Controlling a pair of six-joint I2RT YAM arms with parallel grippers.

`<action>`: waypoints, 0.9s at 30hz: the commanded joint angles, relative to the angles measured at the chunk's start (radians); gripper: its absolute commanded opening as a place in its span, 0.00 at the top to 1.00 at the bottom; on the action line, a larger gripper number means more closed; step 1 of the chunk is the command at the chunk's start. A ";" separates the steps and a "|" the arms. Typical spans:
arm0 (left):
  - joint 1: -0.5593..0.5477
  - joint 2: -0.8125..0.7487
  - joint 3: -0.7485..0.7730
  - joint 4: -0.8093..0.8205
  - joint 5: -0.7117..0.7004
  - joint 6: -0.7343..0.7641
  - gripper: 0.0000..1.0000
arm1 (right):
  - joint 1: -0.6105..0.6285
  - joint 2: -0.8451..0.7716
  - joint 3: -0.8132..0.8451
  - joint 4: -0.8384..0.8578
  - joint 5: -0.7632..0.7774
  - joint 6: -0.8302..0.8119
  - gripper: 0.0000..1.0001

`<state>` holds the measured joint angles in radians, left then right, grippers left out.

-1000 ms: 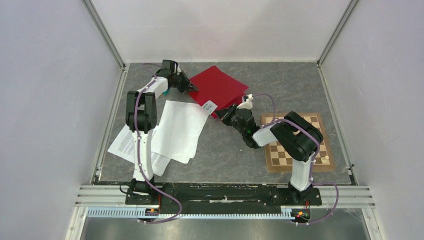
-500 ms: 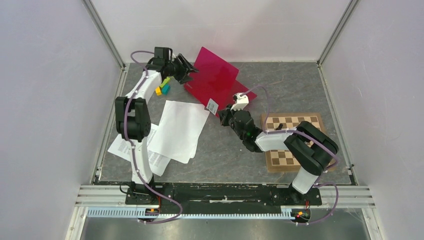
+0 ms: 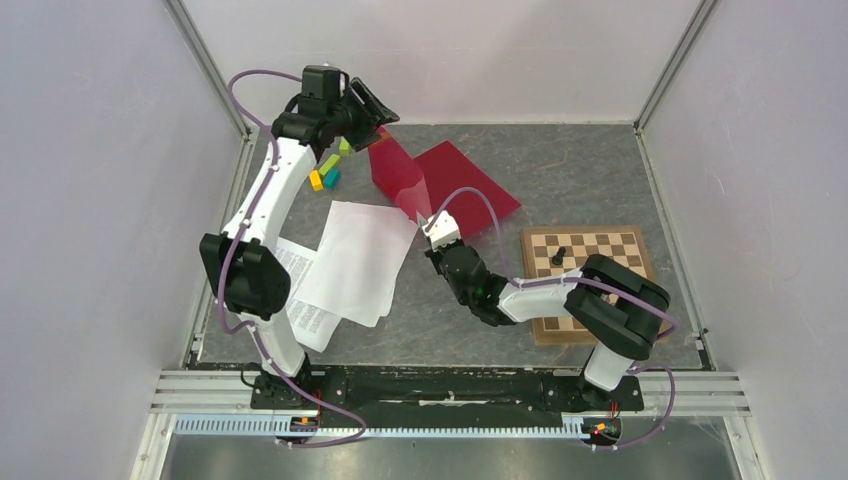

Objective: Put the files into the folder

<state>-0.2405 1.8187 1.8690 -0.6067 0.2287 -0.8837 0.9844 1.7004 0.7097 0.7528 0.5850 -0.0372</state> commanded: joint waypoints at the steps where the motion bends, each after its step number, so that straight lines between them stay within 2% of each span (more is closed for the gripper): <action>1: -0.042 0.000 0.051 -0.160 -0.189 0.043 0.33 | 0.033 -0.009 0.017 0.030 0.111 -0.164 1.00; 4: -0.052 -0.006 0.011 -0.166 -0.225 0.048 0.36 | 0.057 0.004 0.025 0.034 0.144 -0.201 1.00; 6: -0.052 -0.006 -0.007 -0.173 -0.225 0.055 0.42 | 0.063 0.009 0.025 0.031 0.159 -0.204 1.00; 9: -0.052 -0.026 -0.034 -0.189 -0.301 0.080 0.61 | 0.067 0.006 0.019 0.024 0.164 -0.199 1.00; 11: -0.052 -0.045 -0.067 -0.184 -0.320 0.102 0.79 | 0.073 -0.002 0.019 0.002 0.161 -0.192 1.00; 13: -0.051 -0.058 -0.090 -0.175 -0.318 0.126 0.93 | 0.083 -0.020 0.018 -0.036 0.128 -0.188 0.67; 15: -0.050 -0.080 -0.135 -0.127 -0.296 0.142 0.98 | 0.104 -0.064 -0.003 -0.066 0.083 -0.189 0.30; 16: -0.050 -0.096 -0.173 -0.084 -0.273 0.146 0.98 | 0.112 -0.096 -0.016 -0.085 0.044 -0.186 0.22; 21: -0.044 -0.148 -0.328 0.153 -0.126 0.157 0.98 | 0.137 -0.285 -0.078 -0.234 -0.187 -0.099 0.08; 23: -0.045 -0.158 -0.365 0.216 -0.109 0.164 0.98 | 0.135 -0.365 -0.111 -0.259 -0.240 -0.065 0.02; 27: -0.025 -0.176 -0.450 0.382 -0.046 0.167 0.98 | 0.114 -0.444 -0.058 -0.378 -0.255 -0.043 0.02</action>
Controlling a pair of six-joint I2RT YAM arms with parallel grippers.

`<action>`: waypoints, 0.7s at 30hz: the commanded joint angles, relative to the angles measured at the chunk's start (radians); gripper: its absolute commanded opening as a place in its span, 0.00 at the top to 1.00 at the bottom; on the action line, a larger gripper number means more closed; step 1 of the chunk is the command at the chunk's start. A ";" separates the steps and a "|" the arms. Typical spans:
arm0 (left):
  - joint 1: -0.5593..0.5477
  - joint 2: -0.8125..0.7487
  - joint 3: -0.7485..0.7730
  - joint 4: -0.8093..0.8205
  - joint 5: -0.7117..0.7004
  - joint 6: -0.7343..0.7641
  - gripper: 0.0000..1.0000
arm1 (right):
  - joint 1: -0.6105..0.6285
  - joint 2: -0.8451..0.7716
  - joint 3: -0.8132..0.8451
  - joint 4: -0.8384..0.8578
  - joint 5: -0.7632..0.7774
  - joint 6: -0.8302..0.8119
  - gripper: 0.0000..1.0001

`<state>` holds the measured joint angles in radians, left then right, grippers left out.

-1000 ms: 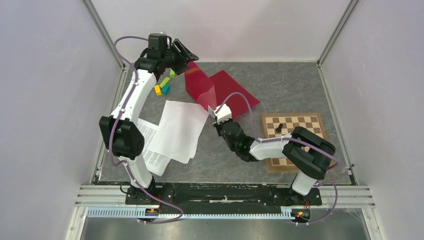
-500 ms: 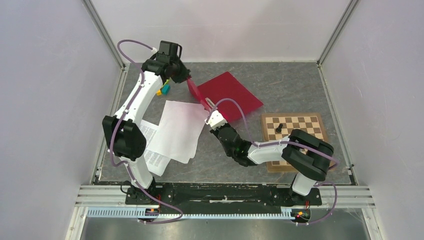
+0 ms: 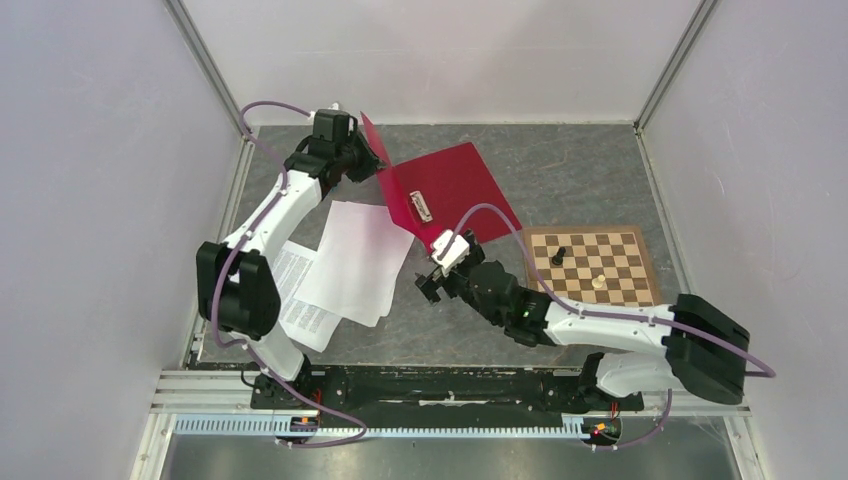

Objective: Put the files into the folder

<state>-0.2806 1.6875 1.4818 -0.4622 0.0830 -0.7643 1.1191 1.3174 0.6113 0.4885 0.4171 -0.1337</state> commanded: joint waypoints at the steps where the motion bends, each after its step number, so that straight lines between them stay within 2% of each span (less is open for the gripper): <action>1: 0.019 -0.045 -0.075 0.270 0.118 0.050 0.98 | -0.033 -0.063 0.065 -0.157 -0.087 0.060 0.02; 5: 0.051 -0.010 -0.108 0.410 0.246 0.067 0.98 | -0.129 -0.066 0.149 -0.262 -0.131 0.125 0.02; 9: 0.093 0.026 -0.198 0.631 0.359 -0.024 0.98 | -0.263 -0.074 0.178 -0.285 -0.262 0.231 0.02; 12: 0.097 0.091 -0.181 0.690 0.421 -0.060 0.98 | -0.349 -0.050 0.216 -0.316 -0.331 0.284 0.02; 18: 0.101 0.210 -0.047 0.454 0.426 0.018 0.98 | -0.458 0.048 0.313 -0.401 -0.368 0.373 0.02; 21: 0.113 0.221 0.030 0.251 0.398 0.121 0.98 | -0.495 0.100 0.351 -0.441 -0.358 0.388 0.02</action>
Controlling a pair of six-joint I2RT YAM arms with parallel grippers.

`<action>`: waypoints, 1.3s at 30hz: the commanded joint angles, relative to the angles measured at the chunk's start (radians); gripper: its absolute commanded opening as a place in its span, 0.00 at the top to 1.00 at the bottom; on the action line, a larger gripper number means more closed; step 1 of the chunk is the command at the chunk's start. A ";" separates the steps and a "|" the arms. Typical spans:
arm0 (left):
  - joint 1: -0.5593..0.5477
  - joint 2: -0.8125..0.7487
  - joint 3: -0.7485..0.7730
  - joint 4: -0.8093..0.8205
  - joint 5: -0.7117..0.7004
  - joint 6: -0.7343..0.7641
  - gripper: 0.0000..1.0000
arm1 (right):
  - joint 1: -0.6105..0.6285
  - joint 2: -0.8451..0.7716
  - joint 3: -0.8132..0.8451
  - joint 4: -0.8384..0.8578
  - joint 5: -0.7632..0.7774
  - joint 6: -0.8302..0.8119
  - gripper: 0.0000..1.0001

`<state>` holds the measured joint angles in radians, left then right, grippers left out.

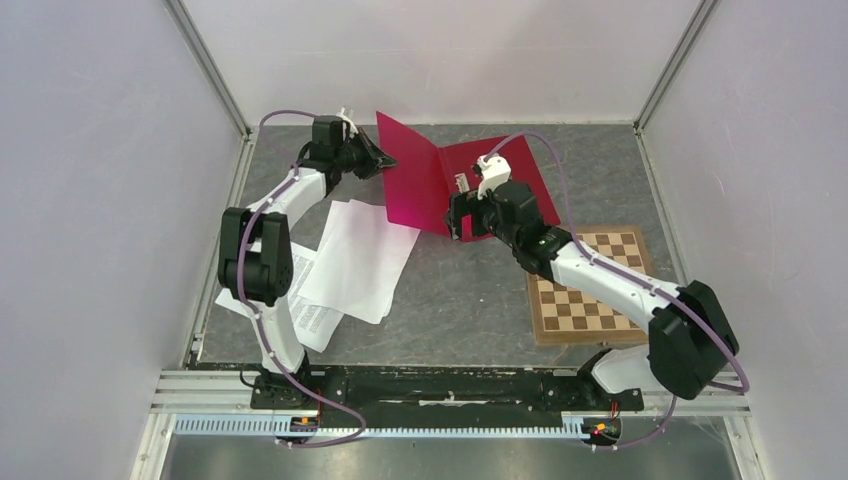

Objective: Put the files into the folder

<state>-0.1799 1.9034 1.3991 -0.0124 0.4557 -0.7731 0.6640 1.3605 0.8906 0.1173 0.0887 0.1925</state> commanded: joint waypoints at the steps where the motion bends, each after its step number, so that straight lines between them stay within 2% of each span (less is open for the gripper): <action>1: 0.017 0.006 0.150 -0.284 0.006 0.166 0.98 | -0.048 0.079 0.084 -0.083 -0.026 0.062 0.02; 3: 0.026 0.008 0.213 -0.424 -0.010 0.245 0.98 | -0.058 0.123 0.109 -0.098 -0.022 0.056 0.02; 8: 0.026 0.067 0.326 -0.610 0.025 0.375 0.98 | -0.064 0.243 0.172 -0.112 0.002 0.059 0.04; 13: 0.025 0.114 0.309 -0.636 0.025 0.355 0.98 | -0.072 0.374 0.293 -0.167 0.018 0.049 0.13; 18: 0.032 0.019 0.259 -0.691 -0.075 0.404 0.98 | -0.074 0.437 0.338 -0.188 0.022 0.020 0.15; 24: 0.037 -0.077 0.298 -0.784 -0.052 0.451 0.98 | -0.084 0.422 0.326 -0.205 0.012 0.005 0.16; 28: 0.037 -0.147 0.292 -0.835 -0.094 0.463 0.98 | -0.092 0.380 0.286 -0.206 0.009 0.005 0.16; 32: 0.037 -0.219 0.255 -0.857 -0.075 0.459 0.98 | -0.096 0.344 0.247 -0.214 0.008 0.027 0.16; 39: 0.036 -0.359 0.144 -0.902 -0.076 0.457 0.98 | -0.095 0.229 0.068 -0.212 0.039 0.125 0.27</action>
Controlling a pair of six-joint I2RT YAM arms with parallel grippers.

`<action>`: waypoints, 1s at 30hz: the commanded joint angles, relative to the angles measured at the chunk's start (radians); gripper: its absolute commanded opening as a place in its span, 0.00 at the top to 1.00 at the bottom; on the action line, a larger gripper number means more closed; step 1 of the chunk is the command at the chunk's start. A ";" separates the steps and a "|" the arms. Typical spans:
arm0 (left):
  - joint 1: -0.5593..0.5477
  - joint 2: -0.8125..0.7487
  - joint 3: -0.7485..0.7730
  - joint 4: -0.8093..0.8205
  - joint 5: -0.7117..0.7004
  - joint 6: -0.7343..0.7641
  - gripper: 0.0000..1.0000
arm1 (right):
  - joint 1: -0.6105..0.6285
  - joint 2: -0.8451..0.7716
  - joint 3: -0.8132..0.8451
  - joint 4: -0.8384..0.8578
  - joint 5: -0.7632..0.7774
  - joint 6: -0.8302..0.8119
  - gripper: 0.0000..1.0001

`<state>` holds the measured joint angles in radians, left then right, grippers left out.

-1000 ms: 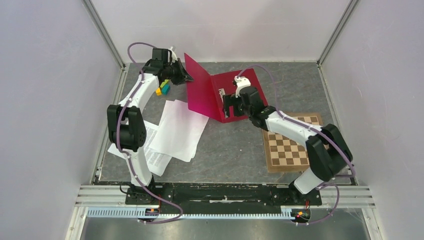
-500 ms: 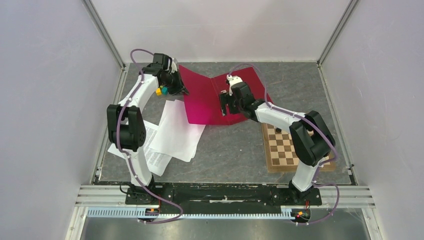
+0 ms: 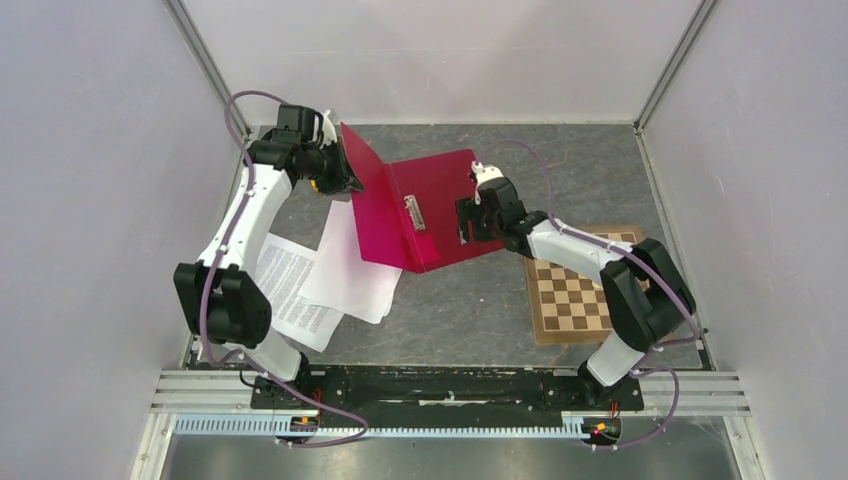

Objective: Put the files into the folder

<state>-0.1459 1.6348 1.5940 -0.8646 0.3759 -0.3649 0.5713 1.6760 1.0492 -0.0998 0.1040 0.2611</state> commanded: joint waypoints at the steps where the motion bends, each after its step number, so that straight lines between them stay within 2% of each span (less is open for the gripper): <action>1: 0.002 -0.113 -0.066 -0.060 0.001 0.053 0.98 | 0.000 -0.100 -0.115 0.010 0.021 0.067 0.28; 5: 0.002 -0.169 -0.095 -0.108 -0.039 0.080 0.98 | 0.017 -0.146 -0.216 0.040 0.046 0.106 0.34; 9: -0.001 -0.194 -0.143 -0.104 0.009 0.066 0.98 | 0.034 -0.172 -0.311 0.046 0.151 0.164 0.46; 18: -0.103 -0.210 -0.187 -0.099 0.005 0.060 0.98 | 0.036 -0.313 -0.557 0.135 0.382 0.278 0.49; 30: -0.199 -0.230 -0.259 -0.071 0.016 0.038 0.98 | 0.033 -0.498 -0.675 0.035 0.548 0.322 0.49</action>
<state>-0.3073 1.4456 1.3609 -0.9688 0.3683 -0.3428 0.6113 1.2308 0.4007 -0.0032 0.5377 0.5579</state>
